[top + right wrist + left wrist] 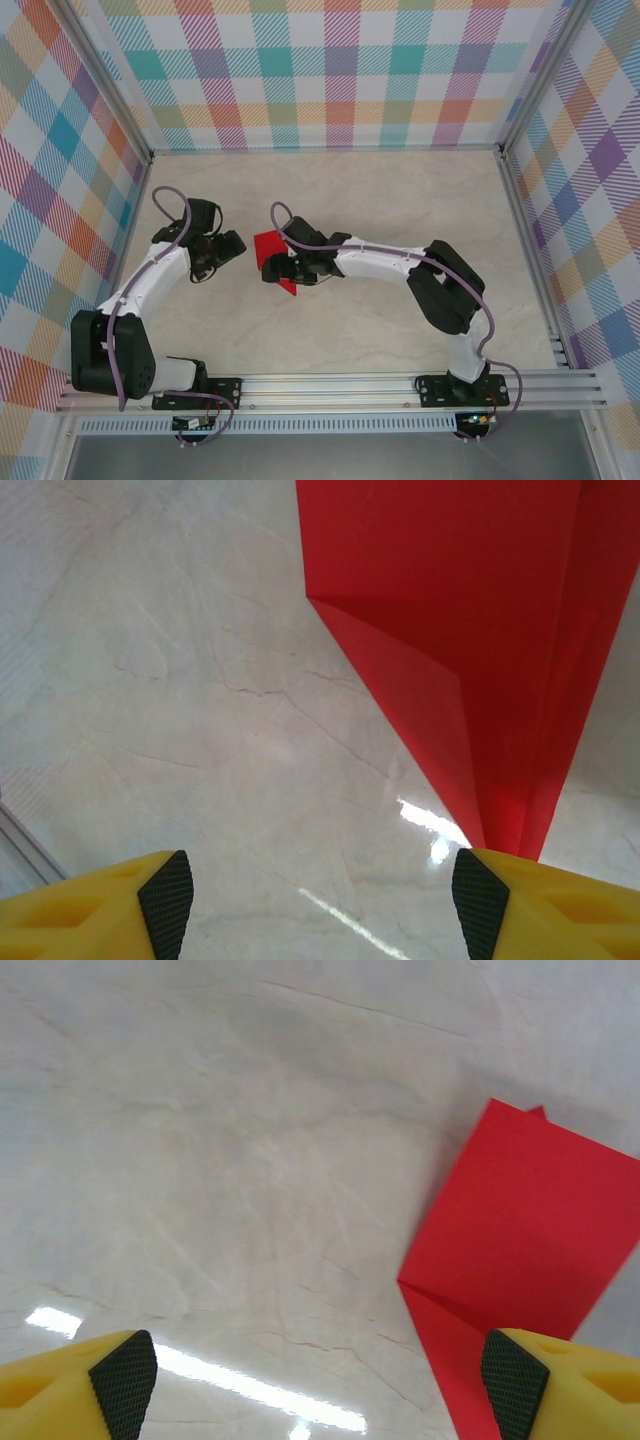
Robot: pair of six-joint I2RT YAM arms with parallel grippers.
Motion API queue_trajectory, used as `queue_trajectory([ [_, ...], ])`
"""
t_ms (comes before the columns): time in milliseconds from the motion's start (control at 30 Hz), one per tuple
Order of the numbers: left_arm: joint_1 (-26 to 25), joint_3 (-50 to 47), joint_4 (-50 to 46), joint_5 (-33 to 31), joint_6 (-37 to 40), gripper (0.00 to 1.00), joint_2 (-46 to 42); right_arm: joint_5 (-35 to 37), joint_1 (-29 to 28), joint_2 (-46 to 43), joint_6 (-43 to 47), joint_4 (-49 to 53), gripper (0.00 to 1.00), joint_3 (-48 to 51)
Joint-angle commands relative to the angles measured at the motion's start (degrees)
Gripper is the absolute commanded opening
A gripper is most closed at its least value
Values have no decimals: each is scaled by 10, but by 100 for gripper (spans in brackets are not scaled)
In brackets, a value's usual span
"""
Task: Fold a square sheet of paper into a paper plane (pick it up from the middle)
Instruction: Turn over the paper at the center of the table, then fold the wing for the fifth time at the center of the table.
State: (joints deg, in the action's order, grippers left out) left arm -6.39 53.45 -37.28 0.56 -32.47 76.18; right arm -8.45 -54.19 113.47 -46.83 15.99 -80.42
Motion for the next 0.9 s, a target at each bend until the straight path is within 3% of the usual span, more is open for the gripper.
queue_trajectory([
  [0,19,-16,18,21,-14,88,-14,-9,5,23,17,-10,70,-36],
  [433,27,-24,27,39,-17,88,3,-5,13,53,17,0,67,-65],
  [667,36,-26,26,32,-20,89,-2,-82,13,58,25,-53,64,-65],
  [867,43,-31,30,36,-22,89,-3,-47,18,95,6,-25,62,-84],
])
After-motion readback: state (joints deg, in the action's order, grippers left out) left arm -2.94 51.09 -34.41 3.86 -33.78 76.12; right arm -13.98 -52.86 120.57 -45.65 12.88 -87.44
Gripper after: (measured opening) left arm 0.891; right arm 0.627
